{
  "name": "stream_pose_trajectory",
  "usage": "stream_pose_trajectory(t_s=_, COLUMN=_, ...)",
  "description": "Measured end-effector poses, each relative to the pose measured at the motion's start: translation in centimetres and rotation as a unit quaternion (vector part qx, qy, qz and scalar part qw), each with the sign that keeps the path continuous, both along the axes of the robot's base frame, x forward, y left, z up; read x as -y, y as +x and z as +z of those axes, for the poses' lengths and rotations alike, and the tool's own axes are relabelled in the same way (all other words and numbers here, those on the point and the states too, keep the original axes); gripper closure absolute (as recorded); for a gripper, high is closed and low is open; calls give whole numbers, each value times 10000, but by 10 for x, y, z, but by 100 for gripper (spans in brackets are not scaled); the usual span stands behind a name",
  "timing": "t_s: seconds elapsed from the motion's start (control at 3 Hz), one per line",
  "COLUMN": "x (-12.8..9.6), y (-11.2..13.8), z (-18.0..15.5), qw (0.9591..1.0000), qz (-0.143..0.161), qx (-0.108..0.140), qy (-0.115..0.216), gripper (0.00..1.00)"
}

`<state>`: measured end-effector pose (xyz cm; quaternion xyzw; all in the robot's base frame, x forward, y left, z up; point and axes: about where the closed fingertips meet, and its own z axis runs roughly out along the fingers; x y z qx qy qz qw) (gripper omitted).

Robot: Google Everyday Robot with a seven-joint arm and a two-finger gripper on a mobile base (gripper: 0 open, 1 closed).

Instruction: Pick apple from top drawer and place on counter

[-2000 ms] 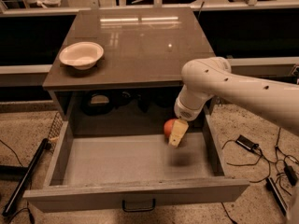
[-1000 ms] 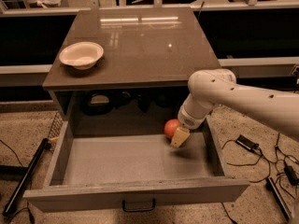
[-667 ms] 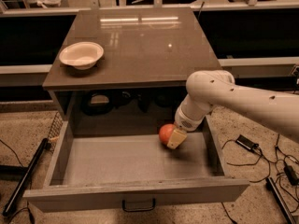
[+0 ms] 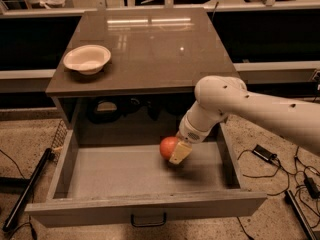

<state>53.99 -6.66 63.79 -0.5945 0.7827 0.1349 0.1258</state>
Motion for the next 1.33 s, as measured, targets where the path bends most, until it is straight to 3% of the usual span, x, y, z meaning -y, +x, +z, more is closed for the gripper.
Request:
stream_pose_trajectory(t_s=0.33, x=-2, y=-1, z=31, qw=9977, qz=2, qx=62, qy=682, gripper=79)
stream_pose_trajectory(t_s=0.67, x=15, y=12, z=93, qw=9928, qz=-27, qx=375, qy=1133, gripper=99)
stream_pose_trajectory(t_s=1.0, x=27, y=32, z=147, qw=9906, qz=88, qx=637, qy=1205, gripper=100)
stream_pose_trajectory(t_s=1.33, x=36, y=59, z=187, qw=9912, qz=181, qx=756, qy=1073, gripper=100)
